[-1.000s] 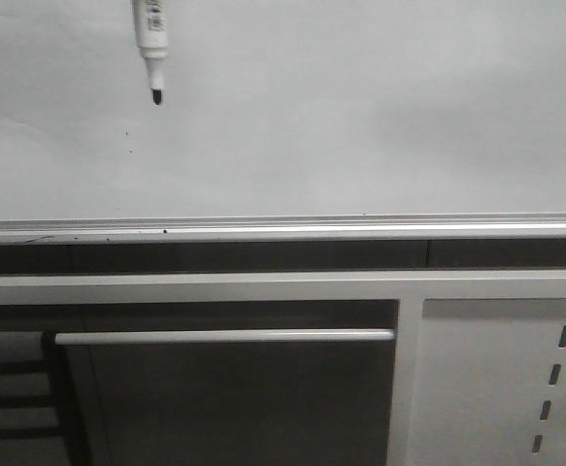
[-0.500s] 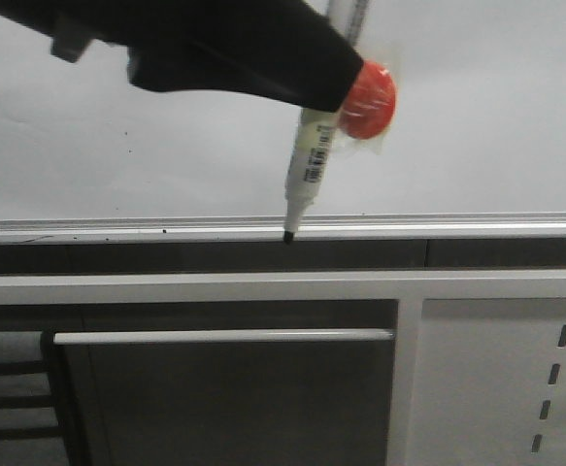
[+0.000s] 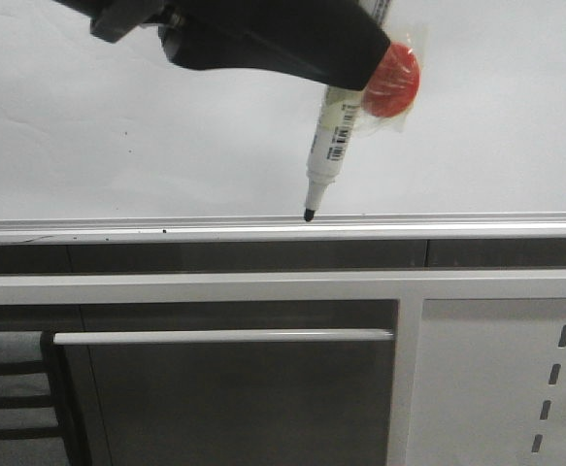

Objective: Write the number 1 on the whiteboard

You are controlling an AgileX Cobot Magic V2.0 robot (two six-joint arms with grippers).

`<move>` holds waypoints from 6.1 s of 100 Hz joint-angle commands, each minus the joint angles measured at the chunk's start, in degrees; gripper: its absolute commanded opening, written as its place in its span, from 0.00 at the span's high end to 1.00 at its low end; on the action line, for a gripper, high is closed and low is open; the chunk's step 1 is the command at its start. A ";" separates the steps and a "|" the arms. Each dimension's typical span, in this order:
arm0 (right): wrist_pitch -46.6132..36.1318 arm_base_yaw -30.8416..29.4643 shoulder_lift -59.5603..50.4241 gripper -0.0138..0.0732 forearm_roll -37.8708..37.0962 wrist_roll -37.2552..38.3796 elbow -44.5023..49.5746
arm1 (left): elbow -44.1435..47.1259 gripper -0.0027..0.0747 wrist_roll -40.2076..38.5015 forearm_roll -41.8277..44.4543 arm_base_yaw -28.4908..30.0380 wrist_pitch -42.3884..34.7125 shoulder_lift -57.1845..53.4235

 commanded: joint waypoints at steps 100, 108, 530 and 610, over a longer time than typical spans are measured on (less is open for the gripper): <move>-2.87 2.58 0.83 0.47 2.22 -1.01 -1.76 | -2.19 0.99 -0.31 -1.67 -0.45 -1.51 -0.11; -3.58 2.58 0.83 0.46 2.22 -1.01 -1.76 | -2.19 0.99 -0.31 -1.67 -0.45 -1.51 -0.11; -25.22 13.43 -6.15 0.90 -3.15 -8.75 1.87 | 2.38 0.59 -12.09 -1.78 17.84 16.08 -16.06; -19.21 13.43 -3.02 0.90 2.68 -9.32 -1.57 | 2.00 0.59 -9.13 -0.58 14.68 11.46 -12.50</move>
